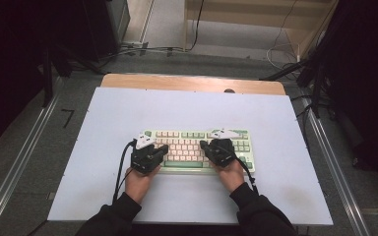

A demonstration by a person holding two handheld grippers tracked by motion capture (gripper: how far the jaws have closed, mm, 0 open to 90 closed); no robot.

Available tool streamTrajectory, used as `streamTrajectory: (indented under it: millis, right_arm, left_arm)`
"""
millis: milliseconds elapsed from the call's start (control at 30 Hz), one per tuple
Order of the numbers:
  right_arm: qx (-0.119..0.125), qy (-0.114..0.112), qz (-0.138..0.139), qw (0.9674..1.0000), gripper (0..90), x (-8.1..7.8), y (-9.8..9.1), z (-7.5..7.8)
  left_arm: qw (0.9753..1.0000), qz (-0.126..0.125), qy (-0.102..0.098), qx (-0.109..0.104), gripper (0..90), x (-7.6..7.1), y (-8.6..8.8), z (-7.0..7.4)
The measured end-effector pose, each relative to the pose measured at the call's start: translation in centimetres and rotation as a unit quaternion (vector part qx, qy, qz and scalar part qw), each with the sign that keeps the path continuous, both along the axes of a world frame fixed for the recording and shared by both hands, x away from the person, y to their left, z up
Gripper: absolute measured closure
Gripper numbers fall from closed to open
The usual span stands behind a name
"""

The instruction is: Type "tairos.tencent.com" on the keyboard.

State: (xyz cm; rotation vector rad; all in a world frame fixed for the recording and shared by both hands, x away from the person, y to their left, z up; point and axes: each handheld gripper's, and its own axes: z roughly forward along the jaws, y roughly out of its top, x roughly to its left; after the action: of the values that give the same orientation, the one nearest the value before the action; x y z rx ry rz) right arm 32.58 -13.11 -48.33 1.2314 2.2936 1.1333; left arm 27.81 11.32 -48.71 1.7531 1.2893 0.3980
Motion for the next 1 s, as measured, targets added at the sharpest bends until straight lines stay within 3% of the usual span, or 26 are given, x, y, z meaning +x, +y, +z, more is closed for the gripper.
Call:
streamTrajectory:
  millis: [67, 200, 1000]
  right_arm:
    - [0.0, 0.0, 0.0, 1.0, 87.6, 0.0, -0.01, 0.0]
    - [0.002, -0.001, -0.004, 1.0, 87.6, 0.04, -0.12, 0.07]
    - [-0.003, 0.002, -0.003, 1.0, 87.6, 0.08, 0.03, -0.17]
  left_arm:
    - [1.0, 0.0, 0.0, 0.0, 90.0, 0.0, 0.02, 0.01]
    - [0.9997, -0.004, 0.012, -0.022, 90.0, 0.05, 0.06, -0.07]
    - [0.9997, -0.004, 0.011, -0.02, 90.0, 0.08, 0.17, -0.06]
